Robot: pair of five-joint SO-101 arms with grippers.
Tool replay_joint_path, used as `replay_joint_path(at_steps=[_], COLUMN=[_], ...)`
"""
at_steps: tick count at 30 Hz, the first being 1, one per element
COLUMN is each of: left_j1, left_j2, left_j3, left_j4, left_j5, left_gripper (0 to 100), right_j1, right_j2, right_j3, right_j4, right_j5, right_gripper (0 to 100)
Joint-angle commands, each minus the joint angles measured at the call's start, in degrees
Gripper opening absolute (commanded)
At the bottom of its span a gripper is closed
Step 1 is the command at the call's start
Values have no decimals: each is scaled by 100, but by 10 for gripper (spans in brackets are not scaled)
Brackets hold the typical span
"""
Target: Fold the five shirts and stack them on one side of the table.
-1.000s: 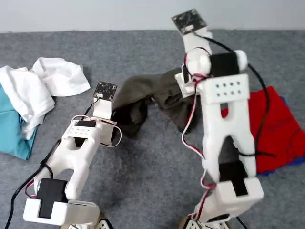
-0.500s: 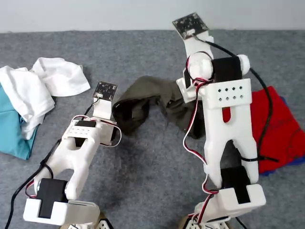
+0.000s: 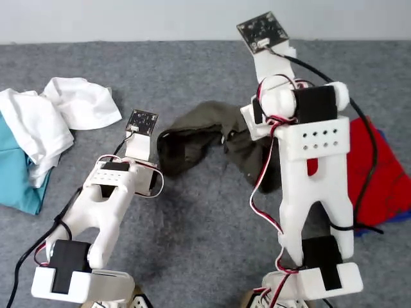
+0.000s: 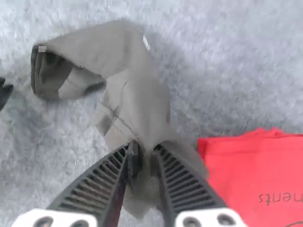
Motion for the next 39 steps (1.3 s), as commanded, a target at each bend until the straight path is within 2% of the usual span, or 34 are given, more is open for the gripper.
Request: replay_joint_path(at_steps=[1,4,11,17,19,24,27,36,39], left_j1=[-9,-9,-9,-9,-9,-9,-9,-9,-9], left_j2=[-202,-202,-202,-202,-202,-211,-211,-211,-211], left_j3=[-22,-22,-22,4,13,13,13,13,13], left_j4=[-88,-88,-88,-88,-88,-88,-88,-88,-88], left_j5=[0,0,0,0,0,0,0,0,0], left_gripper=[51,51,51,51,51,51,51,51,51], right_j1=[13,13,13,57,13,4,-75,-171,-189], right_j2=[92,286,778,1288,1508,2009,2211,3002,3213], right_j3=[105,132,229,1591,1846,1978,1969,1987,1969], right_j4=[171,154,207,145,66,-576,-822,-2044,-2308], right_j5=[79,70,70,88,229,246,-35,-132,-132], right_gripper=[99,0,25,200,231,195,179,178,113])
